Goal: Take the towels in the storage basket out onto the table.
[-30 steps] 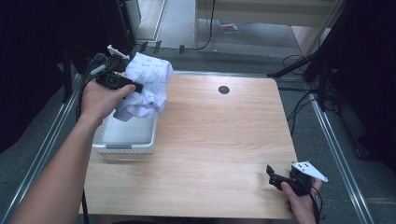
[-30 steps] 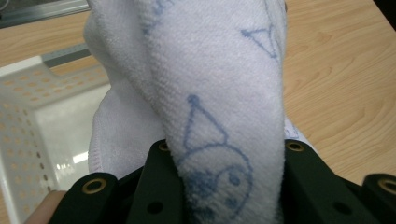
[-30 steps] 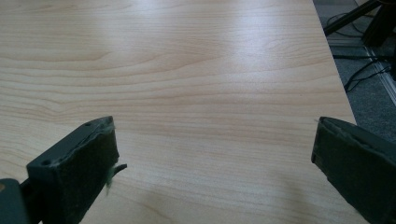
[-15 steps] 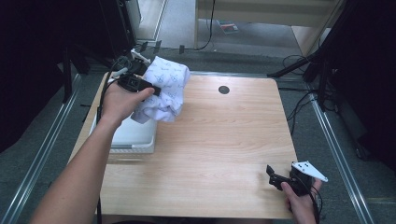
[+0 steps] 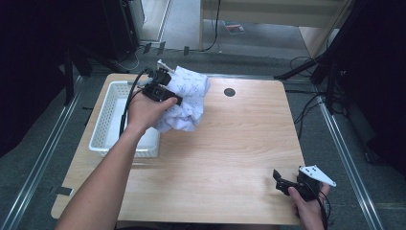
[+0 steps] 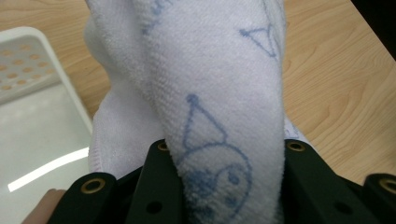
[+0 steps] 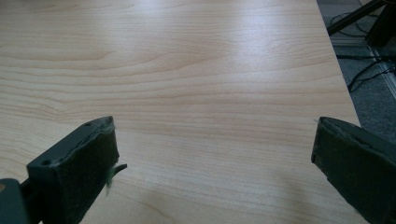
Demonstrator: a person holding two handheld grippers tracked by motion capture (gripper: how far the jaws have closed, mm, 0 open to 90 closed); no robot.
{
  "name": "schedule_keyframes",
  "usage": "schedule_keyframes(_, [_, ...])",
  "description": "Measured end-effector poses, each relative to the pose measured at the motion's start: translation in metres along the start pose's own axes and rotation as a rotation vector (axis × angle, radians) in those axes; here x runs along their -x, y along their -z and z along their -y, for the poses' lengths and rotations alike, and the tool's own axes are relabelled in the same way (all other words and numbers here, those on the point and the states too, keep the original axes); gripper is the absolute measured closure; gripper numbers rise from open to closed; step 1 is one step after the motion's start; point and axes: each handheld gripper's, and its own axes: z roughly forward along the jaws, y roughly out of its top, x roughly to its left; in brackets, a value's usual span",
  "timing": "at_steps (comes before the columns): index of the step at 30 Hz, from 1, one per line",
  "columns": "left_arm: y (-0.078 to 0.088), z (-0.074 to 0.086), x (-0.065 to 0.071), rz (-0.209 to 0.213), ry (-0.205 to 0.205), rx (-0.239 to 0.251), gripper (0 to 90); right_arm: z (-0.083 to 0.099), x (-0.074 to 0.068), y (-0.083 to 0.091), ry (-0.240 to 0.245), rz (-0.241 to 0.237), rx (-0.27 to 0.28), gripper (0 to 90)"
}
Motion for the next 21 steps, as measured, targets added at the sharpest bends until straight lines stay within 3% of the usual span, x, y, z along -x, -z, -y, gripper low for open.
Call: schedule_keyframes(21, [-0.061, 0.007, 0.036, 0.044, -0.021, -0.051, 71.9, 0.000, 0.000, 0.000, 0.003, -0.006, 0.003, 0.8])
